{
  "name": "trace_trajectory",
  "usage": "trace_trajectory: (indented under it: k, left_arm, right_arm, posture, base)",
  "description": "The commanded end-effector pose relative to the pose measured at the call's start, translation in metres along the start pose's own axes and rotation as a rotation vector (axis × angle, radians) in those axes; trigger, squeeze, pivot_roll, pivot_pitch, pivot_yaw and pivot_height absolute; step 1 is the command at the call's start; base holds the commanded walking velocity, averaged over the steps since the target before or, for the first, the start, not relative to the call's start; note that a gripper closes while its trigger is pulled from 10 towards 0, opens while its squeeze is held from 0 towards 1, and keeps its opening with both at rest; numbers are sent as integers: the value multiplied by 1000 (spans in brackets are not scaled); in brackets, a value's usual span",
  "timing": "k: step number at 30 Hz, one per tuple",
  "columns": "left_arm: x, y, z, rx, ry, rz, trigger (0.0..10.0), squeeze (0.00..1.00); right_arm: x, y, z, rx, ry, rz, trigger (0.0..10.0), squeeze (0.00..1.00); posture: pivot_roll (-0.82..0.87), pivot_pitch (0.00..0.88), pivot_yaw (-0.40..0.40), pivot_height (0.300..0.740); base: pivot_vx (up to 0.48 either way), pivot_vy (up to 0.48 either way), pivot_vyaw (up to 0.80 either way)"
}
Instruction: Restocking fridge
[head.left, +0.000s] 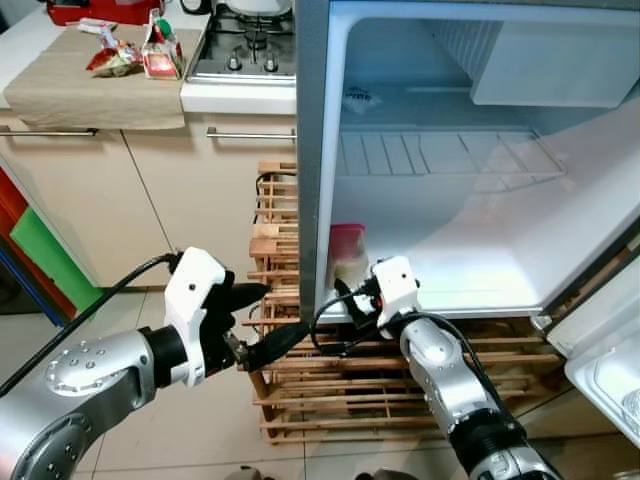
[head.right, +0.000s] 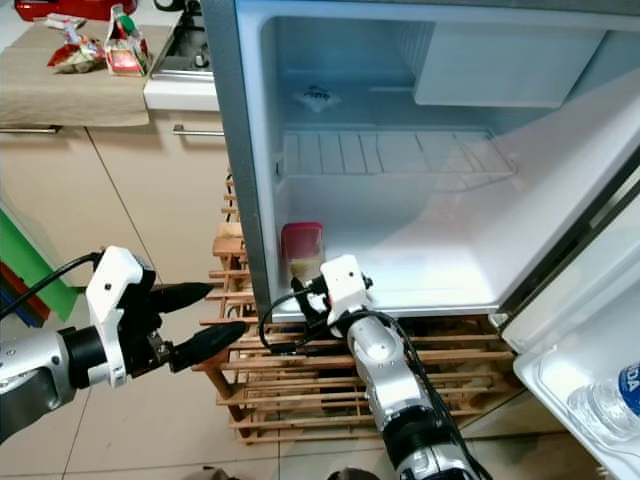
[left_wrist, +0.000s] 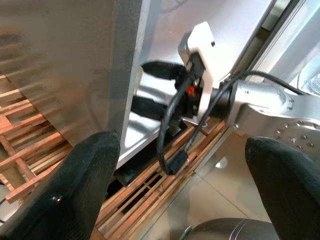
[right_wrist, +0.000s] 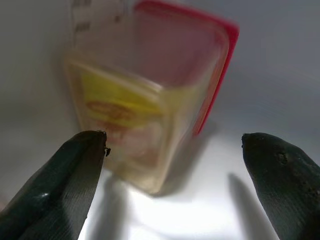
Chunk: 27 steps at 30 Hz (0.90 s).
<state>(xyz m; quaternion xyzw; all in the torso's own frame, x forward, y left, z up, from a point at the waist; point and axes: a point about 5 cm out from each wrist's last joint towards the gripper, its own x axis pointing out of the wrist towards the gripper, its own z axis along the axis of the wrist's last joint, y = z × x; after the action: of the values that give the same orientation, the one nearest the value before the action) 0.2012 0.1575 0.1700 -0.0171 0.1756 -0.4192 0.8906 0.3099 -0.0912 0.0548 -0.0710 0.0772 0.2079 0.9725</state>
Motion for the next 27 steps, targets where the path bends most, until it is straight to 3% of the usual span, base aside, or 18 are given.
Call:
trace_trajectory:
  k: [1, 10, 14, 20, 27]
  left_arm:
    - [0, -7, 1, 15, -2, -31, 10000, 0]
    - [1, -8, 1, 17, -2, -37, 10000, 0]
    - [3, -8, 1, 14, -5, -42, 10000, 0]
    - [5, -8, 1, 13, -7, -48, 10000, 0]
    - [9, -6, 1, 15, -13, -55, 10000, 0]
  right_arm:
    - [3, -4, 2, -23, -4, -21, 10000, 47]
    - [5, -10, 8, -57, -38, -25, 10000, 43]
    - [-10, -16, -14, -106, 30, -40, 10000, 43]
    - [-19, -27, -25, -138, 66, -92, 10000, 43]
    - [-17, -38, -15, -169, 36, -123, 10000, 43]
  posture:
    - [132, 40, -41, 740]
    - [128, 39, -43, 740]
    - [116, 37, -44, 740]
    - [102, 33, -39, 740]
    - [89, 21, -40, 740]
  base:
    - [0, 0, 0]
    - [0, 0, 0]
    - [0, 0, 0]
    - [0, 0, 0]
    - [0, 0, 0]
